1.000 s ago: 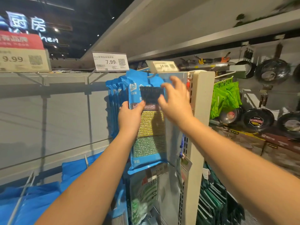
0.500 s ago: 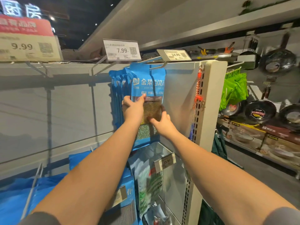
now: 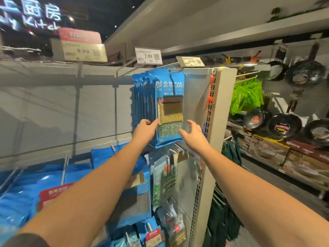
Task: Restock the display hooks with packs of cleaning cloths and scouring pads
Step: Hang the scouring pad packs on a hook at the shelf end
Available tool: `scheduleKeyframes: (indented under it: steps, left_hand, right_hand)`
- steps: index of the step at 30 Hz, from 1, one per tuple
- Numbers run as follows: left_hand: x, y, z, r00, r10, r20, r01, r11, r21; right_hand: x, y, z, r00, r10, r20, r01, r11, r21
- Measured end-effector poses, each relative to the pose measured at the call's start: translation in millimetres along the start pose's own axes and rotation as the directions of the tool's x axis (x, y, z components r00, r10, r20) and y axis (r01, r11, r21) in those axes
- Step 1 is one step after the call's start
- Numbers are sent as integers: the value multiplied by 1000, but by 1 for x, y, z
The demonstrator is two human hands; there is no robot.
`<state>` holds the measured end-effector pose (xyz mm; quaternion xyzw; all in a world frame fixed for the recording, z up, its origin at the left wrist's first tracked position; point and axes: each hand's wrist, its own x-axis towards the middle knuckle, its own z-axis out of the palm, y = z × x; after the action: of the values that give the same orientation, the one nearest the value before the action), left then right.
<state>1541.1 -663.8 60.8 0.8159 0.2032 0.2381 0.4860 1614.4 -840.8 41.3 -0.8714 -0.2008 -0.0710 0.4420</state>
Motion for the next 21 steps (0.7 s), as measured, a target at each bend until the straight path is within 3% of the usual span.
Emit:
scheduleKeyframes:
  steps: [6, 10, 16, 21]
  left_hand:
    - [-142, -48, -41, 997, 69, -26, -66, 992, 103]
    - [-259, -94, -83, 1000, 2, -30, 2, 992, 129]
    - [-437, -167, -178, 974, -218, -62, 227, 944, 240]
    - [-576, -239, -264, 896, -402, -189, 444, 814, 375]
  right_hand:
    - [-124, 2, -14, 965, -132, 227, 155, 984, -86]
    - [-229, 0, -2, 887, -146, 438, 206, 974, -93]
    - [-375, -25, 55, 764, -145, 629, 284, 951, -126]
    - [-508, -66, 130, 565, -218, 796, 443, 894, -70]
